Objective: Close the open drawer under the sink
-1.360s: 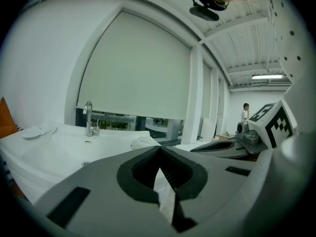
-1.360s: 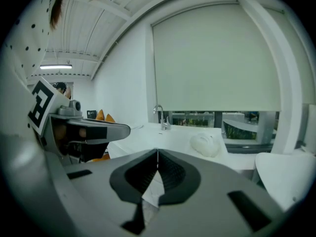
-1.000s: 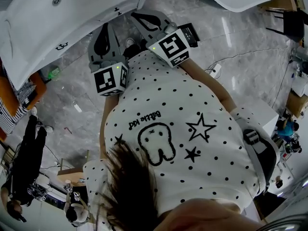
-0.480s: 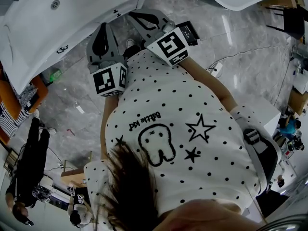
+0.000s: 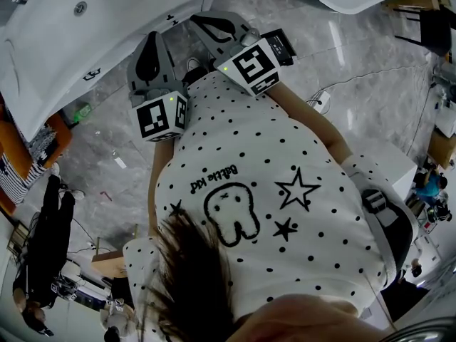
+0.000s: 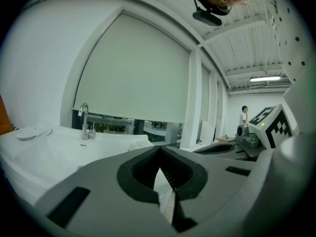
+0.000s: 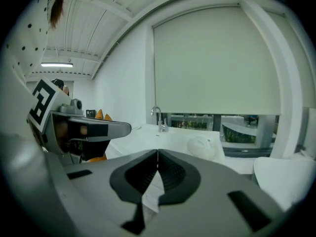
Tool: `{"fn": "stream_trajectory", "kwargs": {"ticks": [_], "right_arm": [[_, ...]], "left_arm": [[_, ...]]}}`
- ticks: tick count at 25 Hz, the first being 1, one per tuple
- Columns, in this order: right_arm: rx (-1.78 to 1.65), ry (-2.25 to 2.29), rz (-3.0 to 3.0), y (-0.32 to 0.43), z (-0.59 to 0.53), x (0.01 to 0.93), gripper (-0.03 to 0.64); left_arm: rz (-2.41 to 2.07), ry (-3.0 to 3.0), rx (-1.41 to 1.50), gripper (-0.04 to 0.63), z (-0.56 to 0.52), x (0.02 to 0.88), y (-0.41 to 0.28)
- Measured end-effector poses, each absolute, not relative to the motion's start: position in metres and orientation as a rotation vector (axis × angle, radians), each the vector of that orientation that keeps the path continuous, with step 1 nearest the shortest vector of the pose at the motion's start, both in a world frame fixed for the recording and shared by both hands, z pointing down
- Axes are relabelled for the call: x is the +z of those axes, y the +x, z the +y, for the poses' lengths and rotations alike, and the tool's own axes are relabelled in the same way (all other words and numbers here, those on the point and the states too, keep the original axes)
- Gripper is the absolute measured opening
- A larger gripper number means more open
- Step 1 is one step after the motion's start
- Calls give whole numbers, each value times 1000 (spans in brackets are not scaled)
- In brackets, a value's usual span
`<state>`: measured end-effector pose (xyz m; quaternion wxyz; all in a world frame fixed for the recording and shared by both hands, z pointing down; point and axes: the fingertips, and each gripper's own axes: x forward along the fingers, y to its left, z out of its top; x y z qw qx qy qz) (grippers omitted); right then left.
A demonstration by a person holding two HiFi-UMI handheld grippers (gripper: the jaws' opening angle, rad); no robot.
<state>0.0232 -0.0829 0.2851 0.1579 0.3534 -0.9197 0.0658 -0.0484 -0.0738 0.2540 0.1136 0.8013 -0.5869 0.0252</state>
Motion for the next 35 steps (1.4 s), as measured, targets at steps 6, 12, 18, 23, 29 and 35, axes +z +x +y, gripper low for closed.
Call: {"fn": "stream_trajectory", "kwargs": {"ticks": [6, 12, 18, 23, 29, 35], "right_arm": [[187, 1005, -2633, 25, -82, 286, 15], [193, 1008, -2630, 25, -82, 285, 15], [190, 1007, -2630, 26, -82, 285, 15], [193, 1027, -2629, 29, -85, 284, 15], [189, 1033, -2631, 30, -86, 283, 15], [186, 1035, -2631, 31, -86, 281, 15]], "left_arm": [[-1716, 2344, 70, 5, -72, 255, -46], [-1718, 2328, 67, 5, -73, 256, -49], [-1719, 2327, 67, 5, -74, 256, -48], [-1716, 2325, 64, 5, -75, 256, -48], [-1715, 2326, 61, 5, -76, 255, -47], [-1717, 2325, 58, 5, -77, 254, -47]]}}
